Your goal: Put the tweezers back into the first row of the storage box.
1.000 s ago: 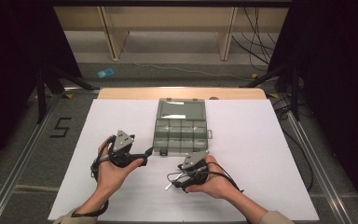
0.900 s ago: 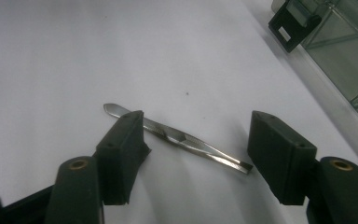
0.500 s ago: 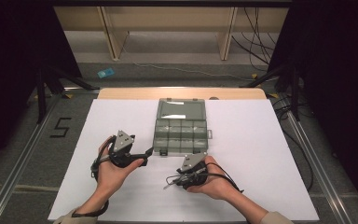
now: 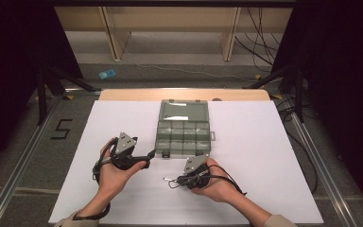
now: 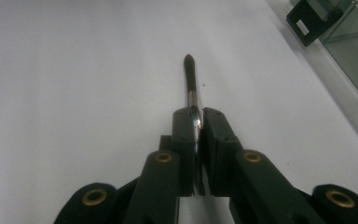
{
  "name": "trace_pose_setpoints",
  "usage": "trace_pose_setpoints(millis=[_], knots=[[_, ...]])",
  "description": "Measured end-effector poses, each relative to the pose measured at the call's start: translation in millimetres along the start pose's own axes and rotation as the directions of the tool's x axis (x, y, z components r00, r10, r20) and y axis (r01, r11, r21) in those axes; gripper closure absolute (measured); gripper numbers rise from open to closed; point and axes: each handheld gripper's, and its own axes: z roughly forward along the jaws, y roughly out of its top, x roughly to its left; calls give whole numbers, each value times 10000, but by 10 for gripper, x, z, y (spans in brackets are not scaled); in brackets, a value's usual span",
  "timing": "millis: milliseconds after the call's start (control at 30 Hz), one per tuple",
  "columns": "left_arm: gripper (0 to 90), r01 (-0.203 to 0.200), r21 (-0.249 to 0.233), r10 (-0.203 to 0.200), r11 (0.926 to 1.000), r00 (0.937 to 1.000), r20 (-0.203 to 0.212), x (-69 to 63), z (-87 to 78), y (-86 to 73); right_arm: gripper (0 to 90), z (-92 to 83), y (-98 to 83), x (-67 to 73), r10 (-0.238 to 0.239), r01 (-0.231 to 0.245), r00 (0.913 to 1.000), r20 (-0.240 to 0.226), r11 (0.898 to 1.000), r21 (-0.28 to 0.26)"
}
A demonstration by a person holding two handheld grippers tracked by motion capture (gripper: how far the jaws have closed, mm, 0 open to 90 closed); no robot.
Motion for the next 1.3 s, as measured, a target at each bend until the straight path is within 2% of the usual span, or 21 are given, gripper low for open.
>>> trace_pose_setpoints(millis=[233,367,467,600,633,667,700,767,933,1100,1300], knots=[[179,-60,-11,60,10000,10000,-22,2,-8,4,849,-5,-10,-18,173,-174,9998,-120,9998,-77],[180,-63,-7,63,10000,10000,-19,4,-6,4,851,-7,-16,-26,523,-525,9985,-183,9986,-116],[182,-49,-22,48,10000,10000,-27,6,-7,4,852,-6,-11,-36,609,-612,9979,-205,9980,-156],[182,-58,-38,58,10000,10000,-19,11,-9,5,855,-16,-11,-48,982,-987,9943,-408,9951,-90],[182,-54,-37,54,10000,10000,-21,11,-9,5,891,-20,-9,-50,1032,-1038,9938,-420,9945,-141],[182,-56,-32,55,10000,10000,-26,12,-9,5,900,-34,-4,-57,1156,-1174,9910,-670,9928,-239],[182,-39,-30,39,10000,10000,-29,11,-8,4,900,-44,8,-54,1223,-1244,9907,-601,9917,-318],[182,-37,-32,36,10000,10000,-26,10,-8,4,900,-47,28,-46,720,-722,9972,-196,9973,-95],[182,-45,-48,45,10000,10000,-13,8,-10,5,900,-26,15,-34,863,-865,9957,-341,9962,-72],[182,-61,-51,61,10000,10000,-30,13,-12,8,900,-82,37,-63,1137,-1153,9929,-341,9921,-486],[182,-37,-81,37,10000,10000,-49,15,-17,11,900,-115,46,-81,1082,-1097,9937,-280,9920,-627]])
